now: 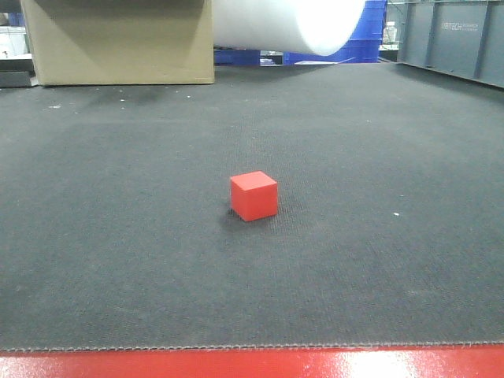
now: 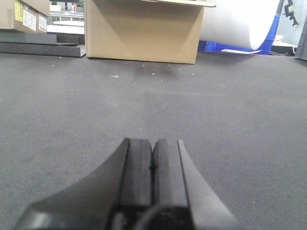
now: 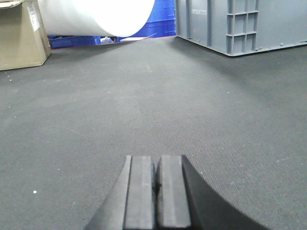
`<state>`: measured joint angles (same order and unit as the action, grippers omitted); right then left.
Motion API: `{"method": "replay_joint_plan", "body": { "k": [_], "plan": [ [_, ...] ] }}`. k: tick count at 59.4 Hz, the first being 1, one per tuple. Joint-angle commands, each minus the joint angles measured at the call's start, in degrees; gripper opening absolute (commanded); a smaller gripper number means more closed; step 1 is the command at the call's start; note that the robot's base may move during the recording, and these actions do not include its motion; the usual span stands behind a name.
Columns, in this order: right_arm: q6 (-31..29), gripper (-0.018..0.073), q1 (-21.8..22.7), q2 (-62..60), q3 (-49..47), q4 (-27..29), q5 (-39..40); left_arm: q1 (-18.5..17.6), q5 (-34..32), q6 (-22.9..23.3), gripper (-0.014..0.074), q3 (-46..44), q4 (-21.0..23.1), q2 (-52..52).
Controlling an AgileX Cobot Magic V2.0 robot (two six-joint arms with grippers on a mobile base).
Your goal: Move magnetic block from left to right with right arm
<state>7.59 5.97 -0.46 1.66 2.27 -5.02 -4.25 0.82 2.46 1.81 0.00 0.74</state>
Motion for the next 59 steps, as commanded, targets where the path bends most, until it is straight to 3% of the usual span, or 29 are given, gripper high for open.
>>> {"method": "replay_joint_plan", "body": {
  "k": [1,59],
  "plan": [
    [-0.64,0.0048,0.44,-1.15,-0.2,-0.34,5.58,0.05,-5.15,0.25,-0.0116,0.59,0.0,0.6],
    [-0.64,0.0048,0.44,-1.15,-0.2,-0.34,5.53,0.05,-5.15,0.25,-0.0116,0.59,0.0,0.6]
  ]
}}
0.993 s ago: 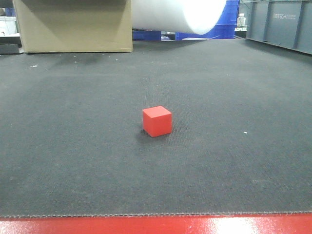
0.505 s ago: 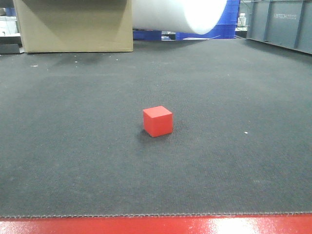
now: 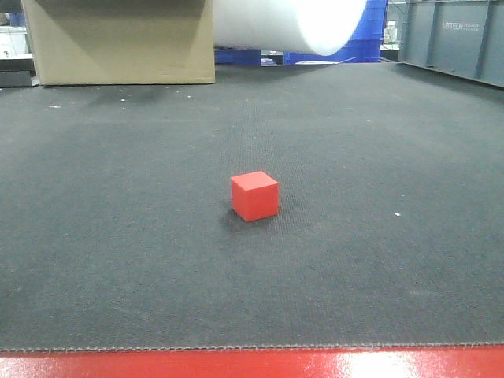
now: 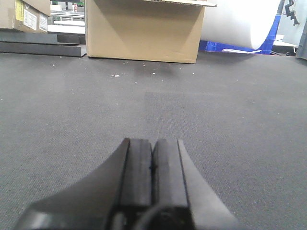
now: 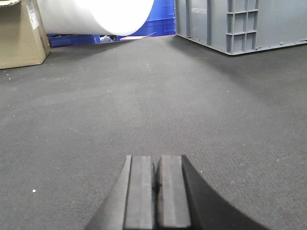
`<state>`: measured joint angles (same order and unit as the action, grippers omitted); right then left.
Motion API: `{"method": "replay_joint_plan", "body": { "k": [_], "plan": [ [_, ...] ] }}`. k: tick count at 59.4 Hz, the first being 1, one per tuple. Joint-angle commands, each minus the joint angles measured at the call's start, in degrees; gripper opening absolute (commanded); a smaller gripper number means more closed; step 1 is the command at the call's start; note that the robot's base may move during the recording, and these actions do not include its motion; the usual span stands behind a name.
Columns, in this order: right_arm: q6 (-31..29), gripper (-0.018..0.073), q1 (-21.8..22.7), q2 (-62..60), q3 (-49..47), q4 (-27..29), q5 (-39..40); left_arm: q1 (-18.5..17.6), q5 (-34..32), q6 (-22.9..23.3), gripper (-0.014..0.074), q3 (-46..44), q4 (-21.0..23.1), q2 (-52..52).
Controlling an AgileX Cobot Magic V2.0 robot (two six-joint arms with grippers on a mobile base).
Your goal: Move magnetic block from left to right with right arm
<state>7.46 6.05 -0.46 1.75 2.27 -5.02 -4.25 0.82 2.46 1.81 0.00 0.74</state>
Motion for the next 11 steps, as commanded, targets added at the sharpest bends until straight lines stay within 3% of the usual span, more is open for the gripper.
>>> {"method": "replay_joint_plan", "body": {
  "k": [1,11],
  "plan": [
    [-0.51,0.0048,0.36,-1.15,-0.3,-0.34,5.53,0.05,-5.15,0.25,-0.0116,0.59,0.0,0.6],
    [-0.51,0.0048,0.36,-1.15,-0.3,-0.34,5.53,0.05,-5.15,0.25,-0.0116,0.59,0.0,0.6]
  ]
}}
